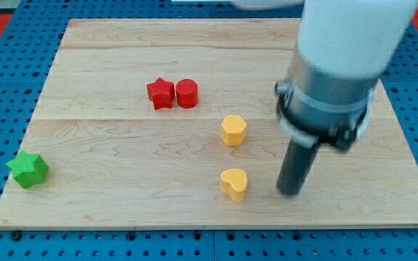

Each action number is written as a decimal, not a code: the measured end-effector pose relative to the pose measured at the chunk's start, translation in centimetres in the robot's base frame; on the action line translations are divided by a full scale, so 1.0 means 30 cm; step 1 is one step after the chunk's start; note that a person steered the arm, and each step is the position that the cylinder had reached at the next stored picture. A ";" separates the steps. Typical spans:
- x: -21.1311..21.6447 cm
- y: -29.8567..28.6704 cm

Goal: Push the yellow heart horizontal to the yellow hexagon

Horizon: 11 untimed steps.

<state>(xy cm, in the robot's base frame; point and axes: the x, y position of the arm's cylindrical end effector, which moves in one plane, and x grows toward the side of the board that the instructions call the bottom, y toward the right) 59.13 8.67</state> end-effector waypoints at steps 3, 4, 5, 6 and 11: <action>-0.184 -0.060; -0.288 -0.186; -0.161 -0.510; -0.167 -0.702; -0.281 -0.592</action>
